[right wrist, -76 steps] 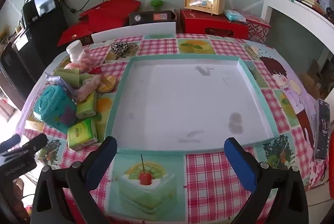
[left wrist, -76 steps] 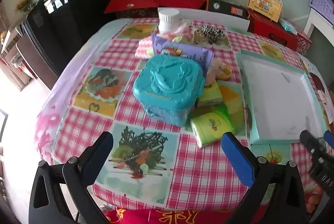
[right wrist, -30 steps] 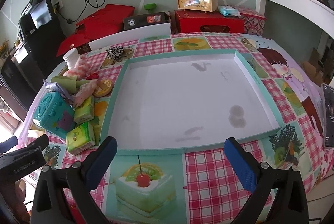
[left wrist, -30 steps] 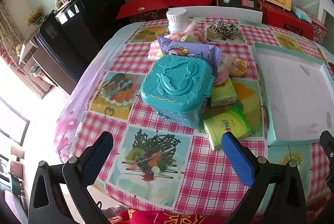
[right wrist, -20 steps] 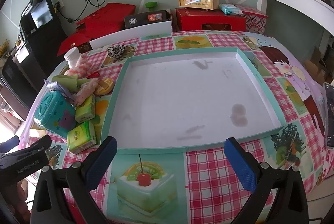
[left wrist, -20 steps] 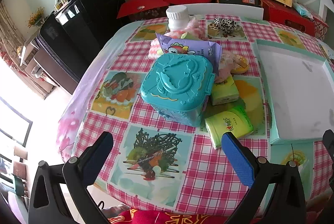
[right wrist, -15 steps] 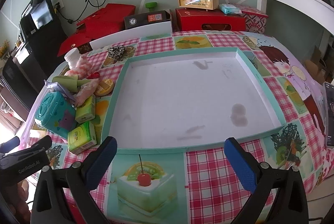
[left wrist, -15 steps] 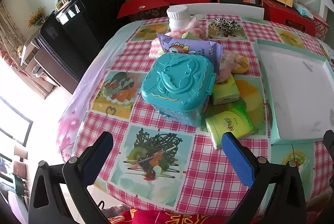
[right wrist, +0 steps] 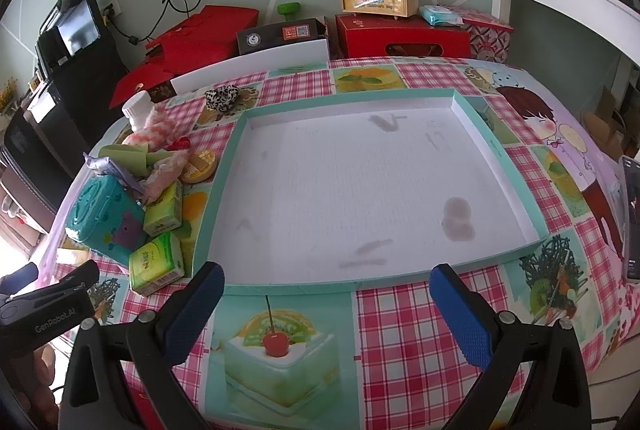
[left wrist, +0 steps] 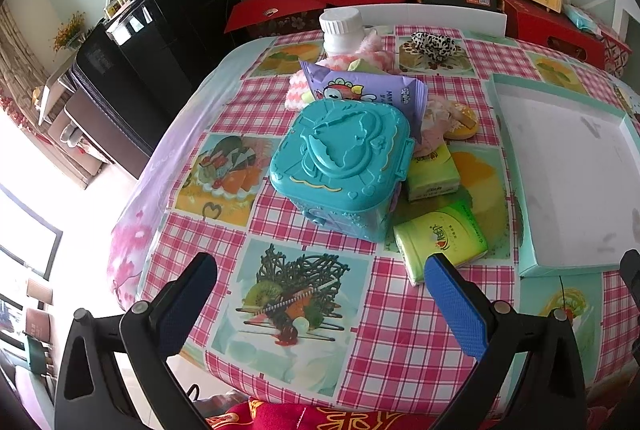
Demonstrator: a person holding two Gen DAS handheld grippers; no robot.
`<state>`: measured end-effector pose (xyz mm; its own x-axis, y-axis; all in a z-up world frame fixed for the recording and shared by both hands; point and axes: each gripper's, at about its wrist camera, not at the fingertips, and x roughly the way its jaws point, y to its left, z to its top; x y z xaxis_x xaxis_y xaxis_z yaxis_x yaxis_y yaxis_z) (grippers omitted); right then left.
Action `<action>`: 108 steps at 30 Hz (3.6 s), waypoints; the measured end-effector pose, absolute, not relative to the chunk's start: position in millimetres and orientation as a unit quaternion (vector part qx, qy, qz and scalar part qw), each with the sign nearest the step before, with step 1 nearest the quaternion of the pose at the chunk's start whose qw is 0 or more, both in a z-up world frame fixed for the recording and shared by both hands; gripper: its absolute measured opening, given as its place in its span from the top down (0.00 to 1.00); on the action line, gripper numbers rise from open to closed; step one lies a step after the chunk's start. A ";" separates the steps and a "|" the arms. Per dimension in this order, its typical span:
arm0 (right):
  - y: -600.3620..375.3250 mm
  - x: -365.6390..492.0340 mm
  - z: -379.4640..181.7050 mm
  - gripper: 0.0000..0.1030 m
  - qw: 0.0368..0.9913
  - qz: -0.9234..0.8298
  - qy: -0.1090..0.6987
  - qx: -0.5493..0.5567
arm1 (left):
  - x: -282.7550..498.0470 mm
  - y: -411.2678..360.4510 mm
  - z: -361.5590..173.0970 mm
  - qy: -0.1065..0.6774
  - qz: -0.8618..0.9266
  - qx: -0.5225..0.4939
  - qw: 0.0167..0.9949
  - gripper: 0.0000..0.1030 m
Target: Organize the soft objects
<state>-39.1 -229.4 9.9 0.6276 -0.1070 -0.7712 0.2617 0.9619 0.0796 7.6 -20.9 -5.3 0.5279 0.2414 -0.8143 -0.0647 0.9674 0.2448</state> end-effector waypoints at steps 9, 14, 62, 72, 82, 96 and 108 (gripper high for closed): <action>-229.3 -38.8 9.8 0.00 0.897 -0.103 0.419 0.093 | 7.7 -20.2 -5.9 0.479 0.089 0.088 0.869 0.00; -229.2 -39.0 9.4 0.00 0.897 -0.103 0.420 0.091 | 7.6 -20.9 -5.6 0.479 0.087 0.086 0.869 0.00; -178.0 100.3 55.5 0.00 0.890 0.058 0.452 0.022 | 97.0 23.2 34.6 0.493 -0.016 -0.037 0.869 0.00; -185.6 122.8 32.0 0.00 0.881 0.060 0.467 0.052 | 111.5 2.3 25.2 0.504 -0.054 0.003 0.862 0.00; -194.2 122.0 26.6 0.00 0.880 0.050 0.468 0.065 | 138.9 -17.8 3.5 0.528 -0.034 0.053 0.847 0.00; -199.6 121.2 27.0 0.00 0.881 0.044 0.466 0.069 | 144.2 -6.8 4.6 0.513 -0.016 0.014 0.858 0.47; -200.3 121.8 26.2 0.00 0.880 0.041 0.468 0.071 | 139.3 20.2 21.2 0.481 -0.006 -0.038 0.876 0.76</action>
<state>121.8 -200.3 26.2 0.5589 0.1388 -0.8175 -0.0056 0.9865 0.1637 139.3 20.2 21.2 0.5376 -0.0463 -0.8419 -0.0268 0.9970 -0.0719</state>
